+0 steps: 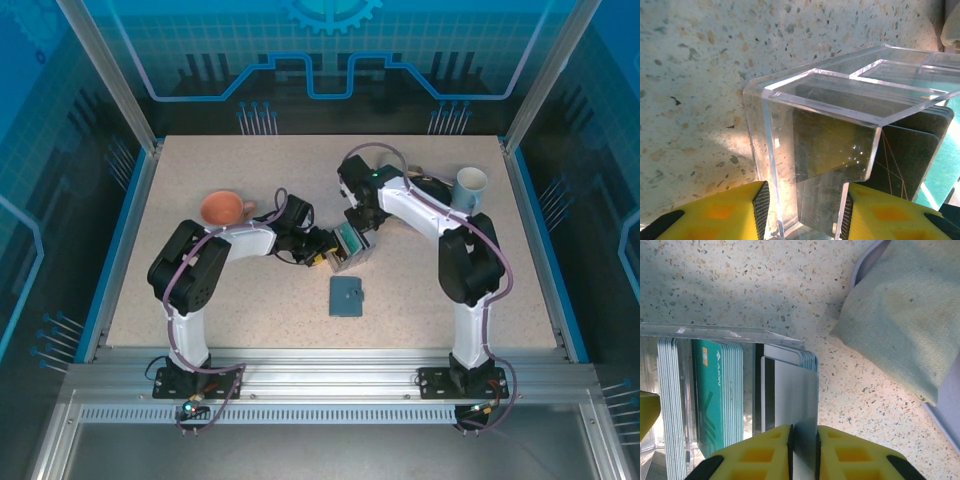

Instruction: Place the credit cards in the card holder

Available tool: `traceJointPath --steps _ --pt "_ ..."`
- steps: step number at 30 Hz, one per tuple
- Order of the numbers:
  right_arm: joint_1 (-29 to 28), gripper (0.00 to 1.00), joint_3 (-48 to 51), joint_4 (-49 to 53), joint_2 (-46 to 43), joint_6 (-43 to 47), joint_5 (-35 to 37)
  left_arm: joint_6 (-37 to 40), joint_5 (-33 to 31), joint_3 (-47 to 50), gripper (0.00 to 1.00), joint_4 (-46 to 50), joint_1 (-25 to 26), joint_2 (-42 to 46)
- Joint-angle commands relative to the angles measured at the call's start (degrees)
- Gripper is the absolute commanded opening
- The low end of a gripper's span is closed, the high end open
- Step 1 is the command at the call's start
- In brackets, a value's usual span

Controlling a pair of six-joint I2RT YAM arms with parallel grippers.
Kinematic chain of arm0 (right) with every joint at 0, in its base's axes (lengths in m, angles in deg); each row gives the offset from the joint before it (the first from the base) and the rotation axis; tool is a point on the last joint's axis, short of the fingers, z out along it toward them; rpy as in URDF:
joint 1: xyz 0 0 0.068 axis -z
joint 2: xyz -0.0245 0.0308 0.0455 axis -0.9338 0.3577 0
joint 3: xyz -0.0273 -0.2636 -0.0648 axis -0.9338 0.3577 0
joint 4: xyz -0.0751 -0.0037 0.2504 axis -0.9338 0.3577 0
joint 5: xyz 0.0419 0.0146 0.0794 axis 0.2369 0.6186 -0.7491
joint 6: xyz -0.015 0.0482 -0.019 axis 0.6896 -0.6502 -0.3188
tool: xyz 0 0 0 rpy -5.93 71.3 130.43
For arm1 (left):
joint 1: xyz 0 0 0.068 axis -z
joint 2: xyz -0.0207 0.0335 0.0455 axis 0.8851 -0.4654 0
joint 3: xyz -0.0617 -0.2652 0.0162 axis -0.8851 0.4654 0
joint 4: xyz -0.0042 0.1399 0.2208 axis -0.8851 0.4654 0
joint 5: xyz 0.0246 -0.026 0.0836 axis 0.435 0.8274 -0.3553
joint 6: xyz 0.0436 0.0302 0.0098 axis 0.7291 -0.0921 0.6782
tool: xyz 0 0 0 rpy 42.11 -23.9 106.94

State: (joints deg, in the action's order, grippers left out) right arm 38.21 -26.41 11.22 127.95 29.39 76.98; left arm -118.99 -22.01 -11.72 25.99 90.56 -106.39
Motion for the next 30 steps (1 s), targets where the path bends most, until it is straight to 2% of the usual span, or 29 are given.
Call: traceJointPath --steps 1,6,10,13,17,19,22,26,30 --pt "-0.3 0.16 0.4 2.3 -3.1 -0.3 2.1 0.7 -0.4 0.2 0.43 3.5 0.1 -0.6" --pt "-0.3 0.11 -0.1 3.5 -5.1 -1.1 -0.3 0.9 -0.4 0.4 0.44 3.4 0.1 0.4" --pt "0.1 0.05 1.1 3.0 -9.5 -3.1 -5.8 1.3 -0.4 1.1 0.47 3.2 0.0 2.9" --pt "1.8 0.04 4.9 -0.2 -15.4 -7.1 -13.4 1.5 -0.6 2.7 0.54 2.3 0.1 7.2" --pt "6.9 0.0 15.1 -10.7 -26.7 -15.6 -31.0 2.2 -1.0 5.6 0.69 1.1 0.1 16.8" --pt "10.0 0.0 21.3 -18.2 -31.8 -21.8 -40.5 2.3 0.4 6.1 0.76 -0.3 0.1 20.8" --pt "12.4 0.0 28.1 -27.7 -37.5 -29.3 -48.5 1.0 4.9 6.9 0.86 -5.9 0.1 24.7" --pt "13.2 0.0 30.6 -32.6 -40.9 -34.5 -53.9 -3.5 13.1 5.9 0.89 -16.5 0.3 24.5" --pt "14.2 0.0 32.2 -35.8 -42.6 -37.7 -56.5 -6.1 17.3 4.5 0.89 -23.1 1.2 24.0"
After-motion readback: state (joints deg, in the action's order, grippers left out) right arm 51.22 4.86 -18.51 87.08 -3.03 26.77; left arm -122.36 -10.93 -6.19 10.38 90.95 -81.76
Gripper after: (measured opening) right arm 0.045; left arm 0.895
